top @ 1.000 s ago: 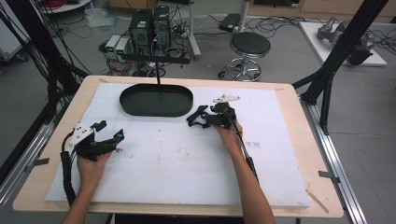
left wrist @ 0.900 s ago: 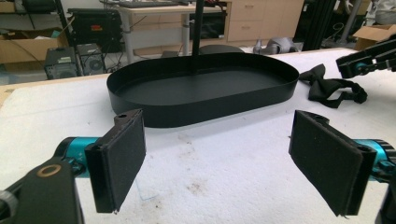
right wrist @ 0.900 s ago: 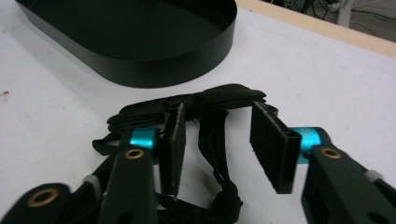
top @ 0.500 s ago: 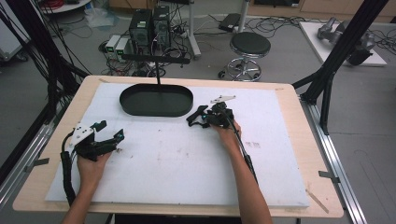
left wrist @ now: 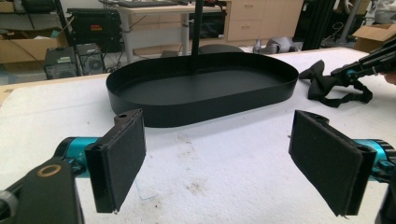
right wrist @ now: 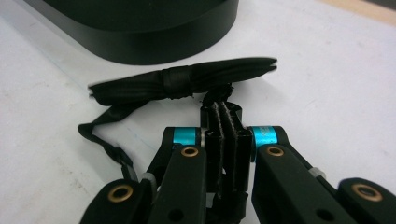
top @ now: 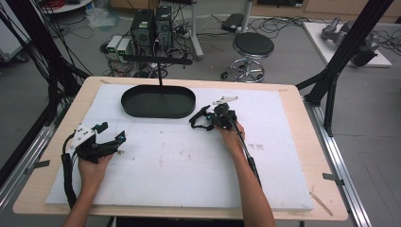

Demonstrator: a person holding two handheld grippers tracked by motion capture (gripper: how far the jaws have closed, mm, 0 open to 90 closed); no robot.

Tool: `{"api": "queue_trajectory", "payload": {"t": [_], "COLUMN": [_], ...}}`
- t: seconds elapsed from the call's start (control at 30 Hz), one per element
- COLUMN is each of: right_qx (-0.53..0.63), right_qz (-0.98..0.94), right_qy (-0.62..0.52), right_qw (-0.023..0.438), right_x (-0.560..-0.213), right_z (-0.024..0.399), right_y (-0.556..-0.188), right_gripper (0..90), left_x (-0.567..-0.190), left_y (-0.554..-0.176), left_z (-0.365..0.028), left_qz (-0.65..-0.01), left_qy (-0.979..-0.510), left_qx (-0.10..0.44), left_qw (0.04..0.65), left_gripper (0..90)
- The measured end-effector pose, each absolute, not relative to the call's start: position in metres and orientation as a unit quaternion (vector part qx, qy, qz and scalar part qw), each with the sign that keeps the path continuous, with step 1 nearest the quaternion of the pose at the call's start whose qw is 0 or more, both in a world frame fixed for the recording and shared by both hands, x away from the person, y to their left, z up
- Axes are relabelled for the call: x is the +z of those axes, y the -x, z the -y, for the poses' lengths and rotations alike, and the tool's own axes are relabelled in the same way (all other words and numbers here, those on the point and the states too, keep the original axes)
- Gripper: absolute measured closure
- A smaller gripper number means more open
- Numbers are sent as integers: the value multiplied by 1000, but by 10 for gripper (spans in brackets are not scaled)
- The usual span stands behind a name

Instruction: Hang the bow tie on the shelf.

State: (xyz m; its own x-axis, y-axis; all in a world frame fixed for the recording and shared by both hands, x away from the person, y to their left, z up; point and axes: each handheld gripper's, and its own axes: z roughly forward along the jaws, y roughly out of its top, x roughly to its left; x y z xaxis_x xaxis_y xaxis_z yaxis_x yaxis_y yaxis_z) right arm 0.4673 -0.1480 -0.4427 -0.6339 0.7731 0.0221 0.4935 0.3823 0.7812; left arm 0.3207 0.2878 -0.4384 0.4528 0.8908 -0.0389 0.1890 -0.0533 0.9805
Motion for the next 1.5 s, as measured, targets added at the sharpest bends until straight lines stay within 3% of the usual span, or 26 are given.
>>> {"api": "queue_trajectory", "payload": {"t": [0.8,1.5], "right_qx": [438,470], "right_qz": [-798,-815], "right_qy": [-326,-231], "right_qw": [255,251], "right_x": [-379,-341], "right_z": [145,104], "right_y": [-448,-459], "right_gripper": [879,879], "left_x": [-438,-438], "left_y": [-321,-321], "left_z": [-288,-288], "left_qz": [-414,-415], "left_qy": [-653,-650], "left_qx": [319,317], "left_qw": [548,551], "left_gripper": [191,191]}}
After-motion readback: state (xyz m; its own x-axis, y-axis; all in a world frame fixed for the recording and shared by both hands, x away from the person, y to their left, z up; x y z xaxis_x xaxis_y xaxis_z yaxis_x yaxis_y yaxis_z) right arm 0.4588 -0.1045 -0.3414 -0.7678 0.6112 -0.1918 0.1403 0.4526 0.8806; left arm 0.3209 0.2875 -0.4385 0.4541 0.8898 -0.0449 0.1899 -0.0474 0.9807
